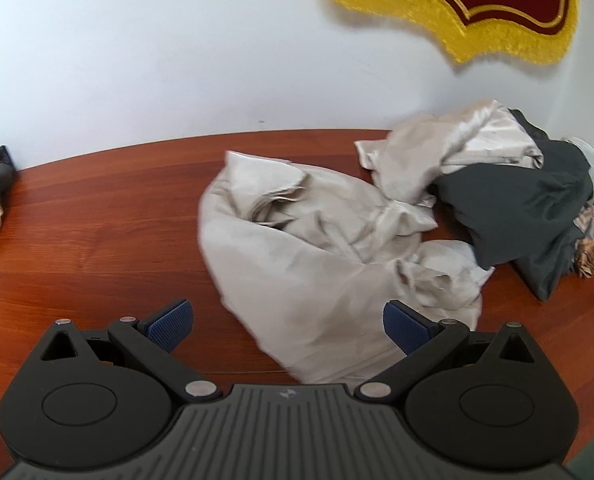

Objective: Fold clothes

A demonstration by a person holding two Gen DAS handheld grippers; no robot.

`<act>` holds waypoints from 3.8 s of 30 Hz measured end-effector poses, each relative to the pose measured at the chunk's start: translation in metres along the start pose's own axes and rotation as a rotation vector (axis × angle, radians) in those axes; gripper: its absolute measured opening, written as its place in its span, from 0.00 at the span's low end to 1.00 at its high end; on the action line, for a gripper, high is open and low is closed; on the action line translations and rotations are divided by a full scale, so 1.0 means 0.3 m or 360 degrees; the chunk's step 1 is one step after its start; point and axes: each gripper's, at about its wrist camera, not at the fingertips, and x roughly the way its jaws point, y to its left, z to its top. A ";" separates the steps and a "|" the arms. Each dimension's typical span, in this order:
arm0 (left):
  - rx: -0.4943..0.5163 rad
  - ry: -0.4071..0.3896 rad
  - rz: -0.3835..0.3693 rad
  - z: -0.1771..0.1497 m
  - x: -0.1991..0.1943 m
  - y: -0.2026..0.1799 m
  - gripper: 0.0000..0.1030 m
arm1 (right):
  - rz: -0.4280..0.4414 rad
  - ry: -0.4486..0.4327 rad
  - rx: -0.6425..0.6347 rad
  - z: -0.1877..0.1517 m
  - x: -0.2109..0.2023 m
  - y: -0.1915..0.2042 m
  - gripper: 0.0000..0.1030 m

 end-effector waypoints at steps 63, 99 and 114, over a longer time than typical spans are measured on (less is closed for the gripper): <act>0.0200 0.0128 -0.0051 -0.299 0.005 0.105 0.71 | 0.0945 0.0259 -0.0495 0.044 -0.070 0.374 0.50; 0.0947 0.0151 -0.0388 -0.185 0.384 -0.208 0.01 | 0.0489 0.0461 -0.0470 -0.388 0.023 0.063 0.50; -0.0065 -0.0010 -0.0041 0.085 0.371 0.250 0.01 | 0.0621 0.0505 -0.0672 -0.376 0.090 0.151 0.50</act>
